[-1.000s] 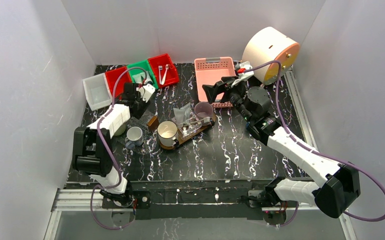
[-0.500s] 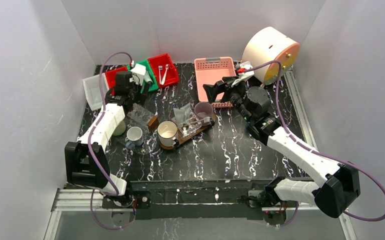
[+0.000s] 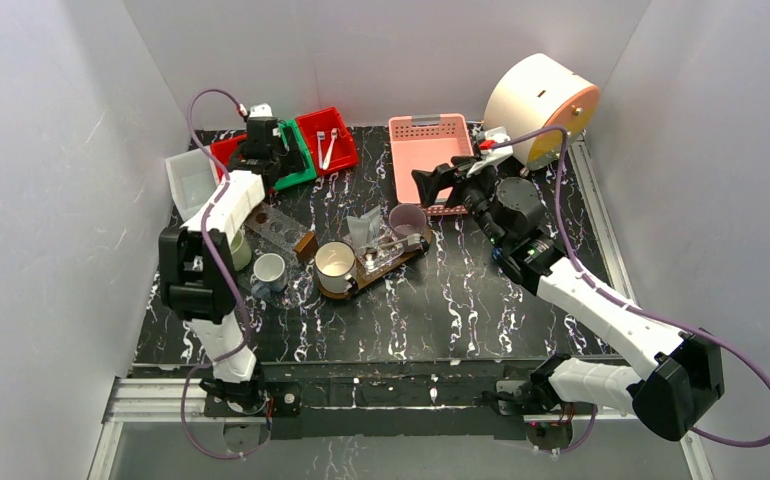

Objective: Prepare toiletry sets of a toothbrush and toothpaste on the tray
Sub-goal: Pick up the toothpaste from the storage box.

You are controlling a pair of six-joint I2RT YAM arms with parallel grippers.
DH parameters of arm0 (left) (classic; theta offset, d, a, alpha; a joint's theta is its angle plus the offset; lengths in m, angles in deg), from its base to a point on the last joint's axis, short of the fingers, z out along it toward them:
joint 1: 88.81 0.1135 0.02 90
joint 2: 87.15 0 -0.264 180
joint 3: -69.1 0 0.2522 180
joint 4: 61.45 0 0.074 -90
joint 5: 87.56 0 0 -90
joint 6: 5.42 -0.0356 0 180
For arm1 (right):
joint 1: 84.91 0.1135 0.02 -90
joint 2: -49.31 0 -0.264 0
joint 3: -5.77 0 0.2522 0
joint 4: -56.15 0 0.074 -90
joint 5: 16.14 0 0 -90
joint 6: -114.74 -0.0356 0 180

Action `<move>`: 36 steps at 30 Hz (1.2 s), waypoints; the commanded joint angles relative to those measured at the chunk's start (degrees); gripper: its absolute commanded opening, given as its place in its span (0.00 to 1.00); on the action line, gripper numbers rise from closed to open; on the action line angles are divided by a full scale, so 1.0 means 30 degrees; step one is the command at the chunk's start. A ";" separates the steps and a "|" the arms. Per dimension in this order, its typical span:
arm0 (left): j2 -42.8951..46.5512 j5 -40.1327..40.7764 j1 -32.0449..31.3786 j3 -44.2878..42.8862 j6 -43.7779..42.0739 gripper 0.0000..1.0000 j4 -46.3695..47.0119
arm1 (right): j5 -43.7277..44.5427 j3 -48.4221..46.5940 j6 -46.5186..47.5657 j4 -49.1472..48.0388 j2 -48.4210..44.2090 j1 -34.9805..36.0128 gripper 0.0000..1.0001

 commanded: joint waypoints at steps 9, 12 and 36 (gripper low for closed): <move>-0.3298 0.0423 0.0130 -0.1052 0.8783 0.69 0.2464 | 0.1065 0.0471 0.0934 -0.0831 -0.0382 0.0030 0.99; -0.3791 0.0856 0.0130 -0.0891 1.0547 0.67 0.3477 | 0.1281 0.0516 0.1110 -0.0846 -0.0411 0.0029 0.99; -0.6807 0.2435 0.0306 -0.2580 1.3703 0.41 0.4873 | 0.2030 0.0748 0.1895 -0.0927 -0.0489 0.0029 0.99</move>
